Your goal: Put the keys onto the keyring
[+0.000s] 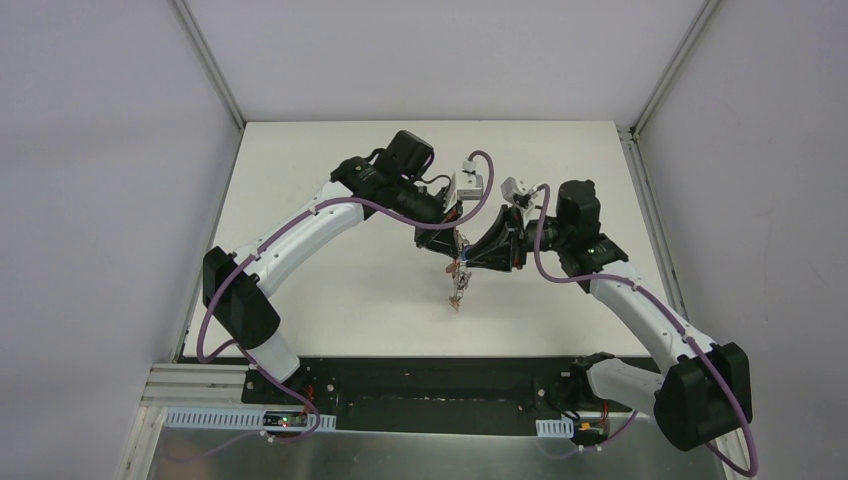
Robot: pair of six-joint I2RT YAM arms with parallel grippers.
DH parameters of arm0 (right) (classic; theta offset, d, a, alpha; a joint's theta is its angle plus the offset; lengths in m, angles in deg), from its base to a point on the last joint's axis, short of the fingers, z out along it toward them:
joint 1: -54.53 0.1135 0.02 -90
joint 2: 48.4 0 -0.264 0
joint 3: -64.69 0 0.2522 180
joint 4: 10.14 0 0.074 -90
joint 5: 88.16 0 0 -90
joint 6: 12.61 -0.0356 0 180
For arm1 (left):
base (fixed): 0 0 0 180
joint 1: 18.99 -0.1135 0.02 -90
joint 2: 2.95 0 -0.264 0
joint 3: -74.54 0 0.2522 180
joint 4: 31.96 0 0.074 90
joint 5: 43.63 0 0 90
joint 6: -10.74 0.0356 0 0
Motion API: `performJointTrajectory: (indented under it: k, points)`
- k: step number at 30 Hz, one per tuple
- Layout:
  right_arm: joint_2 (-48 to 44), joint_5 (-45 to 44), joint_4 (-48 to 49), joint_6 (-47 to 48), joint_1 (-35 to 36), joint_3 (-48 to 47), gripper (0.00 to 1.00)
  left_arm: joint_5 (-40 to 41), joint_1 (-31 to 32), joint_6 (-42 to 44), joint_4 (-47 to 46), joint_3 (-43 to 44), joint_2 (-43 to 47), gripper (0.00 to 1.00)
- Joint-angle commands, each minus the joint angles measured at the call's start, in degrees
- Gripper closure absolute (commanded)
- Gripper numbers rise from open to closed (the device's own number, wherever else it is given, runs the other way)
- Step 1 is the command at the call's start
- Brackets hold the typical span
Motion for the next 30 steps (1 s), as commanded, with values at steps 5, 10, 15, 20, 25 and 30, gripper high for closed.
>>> performJointTrajectory:
  k: [5,10,15,20,25,30]
  points:
    - [-0.6,-2.6,0.4,1.9,0.4,-2.3,0.71,-3.6,0.0,-2.4,-2.4,1.0,2.0,1.00]
    - [-1.0,-1.5,0.1,2.1,0.0,-2.6,0.72,-3.3,0.0,-1.9,-2.1,0.9,2.0,1.00]
    - [-1.7,0.0,0.0,1.8,-1.0,-2.9,0.72,-3.3,0.0,-1.7,-1.7,1.1,1.8,1.00]
    - [-2.1,0.5,0.0,1.4,-1.7,-3.0,0.71,-3.2,0.0,-1.6,-1.3,1.2,1.6,1.00]
    - [-2.3,-0.2,0.0,1.3,-2.2,-3.1,0.71,-3.2,0.0,-1.6,-1.1,1.2,1.7,1.00]
    - [-1.0,-0.6,0.0,1.2,-2.1,-3.0,0.71,-3.4,0.0,-2.4,-1.6,1.4,1.5,1.00]
